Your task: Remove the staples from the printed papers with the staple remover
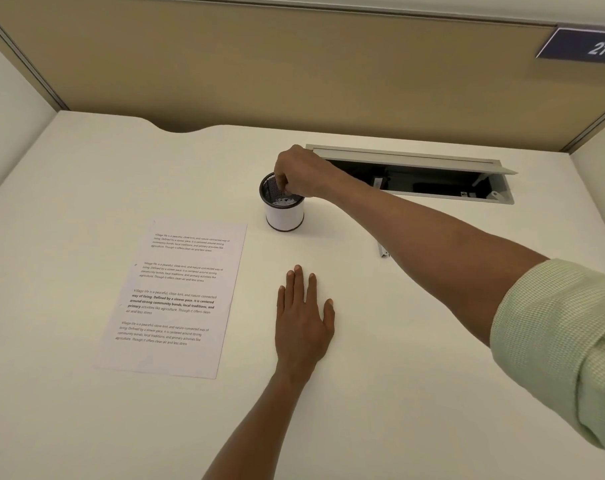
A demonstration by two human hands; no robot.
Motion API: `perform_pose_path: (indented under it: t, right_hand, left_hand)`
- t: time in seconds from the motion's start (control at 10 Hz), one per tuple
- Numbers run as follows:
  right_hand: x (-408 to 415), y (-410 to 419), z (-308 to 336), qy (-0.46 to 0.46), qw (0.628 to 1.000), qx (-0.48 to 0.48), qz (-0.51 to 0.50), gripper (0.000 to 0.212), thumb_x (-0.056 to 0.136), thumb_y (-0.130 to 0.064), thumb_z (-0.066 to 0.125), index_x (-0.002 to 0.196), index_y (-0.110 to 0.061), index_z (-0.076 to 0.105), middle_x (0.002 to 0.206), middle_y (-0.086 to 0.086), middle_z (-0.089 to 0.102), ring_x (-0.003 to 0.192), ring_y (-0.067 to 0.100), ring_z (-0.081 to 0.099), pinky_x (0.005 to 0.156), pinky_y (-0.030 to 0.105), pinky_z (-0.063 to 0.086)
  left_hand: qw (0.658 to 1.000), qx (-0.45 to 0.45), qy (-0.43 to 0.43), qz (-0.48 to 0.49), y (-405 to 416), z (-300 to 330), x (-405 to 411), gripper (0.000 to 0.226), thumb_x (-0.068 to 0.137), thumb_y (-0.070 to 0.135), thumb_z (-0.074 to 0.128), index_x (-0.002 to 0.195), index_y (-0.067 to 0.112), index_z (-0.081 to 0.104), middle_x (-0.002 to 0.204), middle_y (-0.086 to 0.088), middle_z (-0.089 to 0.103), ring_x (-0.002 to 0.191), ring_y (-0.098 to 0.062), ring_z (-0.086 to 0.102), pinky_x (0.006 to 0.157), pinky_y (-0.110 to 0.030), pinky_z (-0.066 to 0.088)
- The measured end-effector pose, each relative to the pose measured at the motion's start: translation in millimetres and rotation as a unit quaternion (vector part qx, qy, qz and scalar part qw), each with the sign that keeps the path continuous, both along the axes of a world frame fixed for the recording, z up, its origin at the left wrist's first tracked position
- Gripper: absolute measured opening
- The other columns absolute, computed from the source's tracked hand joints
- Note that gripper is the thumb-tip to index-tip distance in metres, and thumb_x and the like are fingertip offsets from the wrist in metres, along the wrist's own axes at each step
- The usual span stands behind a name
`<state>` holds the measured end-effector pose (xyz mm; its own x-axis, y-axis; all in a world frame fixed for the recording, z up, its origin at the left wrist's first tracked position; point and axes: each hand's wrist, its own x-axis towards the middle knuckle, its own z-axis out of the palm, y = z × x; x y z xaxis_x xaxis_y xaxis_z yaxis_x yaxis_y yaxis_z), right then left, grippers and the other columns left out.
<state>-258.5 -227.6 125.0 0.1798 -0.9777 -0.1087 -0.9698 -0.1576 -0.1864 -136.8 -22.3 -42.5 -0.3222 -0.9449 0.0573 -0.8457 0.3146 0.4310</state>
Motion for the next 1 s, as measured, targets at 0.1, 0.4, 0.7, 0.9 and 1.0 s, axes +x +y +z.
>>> perform_pose_path:
  t: [0.1,0.4,0.7,0.9,1.0]
  right_hand:
    - [0.6,3.9,-1.1,0.009,0.999,-0.034,0.003,0.013,0.078,-0.005,0.053,0.070,-0.013,0.060,0.087,0.011,0.066,0.079,0.033,0.062,0.064,0.040,0.054]
    - [4.0,24.8,-13.3,0.049,0.988,-0.143,-0.020,0.019,0.084,-0.004,0.049,0.093,-0.013,0.064,0.089,0.006,0.065,0.086,0.028,0.060,0.058,0.032,0.035]
    - [6.0,133.0,-49.7,-0.215,0.894,-0.333,-0.210,0.027,0.084,-0.002,0.053,0.105,-0.005,0.070,0.085,0.010,0.069,0.081,0.029,0.060,0.065,0.036,0.049]
    - [-31.9,209.2,-95.3,-0.216,0.891,-0.293,-0.269,0.030,0.090,-0.006,0.045,0.108,-0.006,0.069,0.086,0.006,0.069,0.081,0.025,0.061,0.070,0.038,0.052]
    - [-43.2,238.8,-110.2,-0.220,0.886,-0.289,-0.289,0.034,0.089,-0.010,0.040,0.107,-0.007,0.069,0.086,0.006,0.069,0.081,0.026,0.061,0.069,0.037,0.053]
  left_hand:
    - [1.000,-0.002,-0.005,-0.001,0.5,0.1,0.7,0.061,0.102,0.045,0.036,0.154,0.014,0.036,0.167,-0.009,0.017,0.156,-0.022,0.010,0.126,-0.036,0.009]
    - [1.000,-0.004,-0.010,-0.005,0.3,0.1,2.9,0.060,0.102,0.044,0.038,0.153,0.013,0.039,0.166,-0.010,0.021,0.155,-0.025,0.014,0.126,-0.039,0.014]
    - [0.999,-0.004,-0.027,-0.016,-2.3,-1.9,5.0,0.063,0.101,0.047,0.032,0.154,0.012,0.036,0.166,-0.011,0.021,0.155,-0.026,0.015,0.125,-0.044,0.018]
    - [1.000,-0.007,-0.015,-0.015,-2.3,-2.1,6.2,0.065,0.100,0.049,0.031,0.153,0.012,0.036,0.167,-0.010,0.020,0.155,-0.027,0.015,0.125,-0.044,0.017]
    - [1.000,0.000,-0.009,-0.009,-0.8,2.6,3.4,0.066,0.100,0.050,0.031,0.153,0.012,0.035,0.167,-0.010,0.020,0.155,-0.026,0.014,0.125,-0.044,0.017]
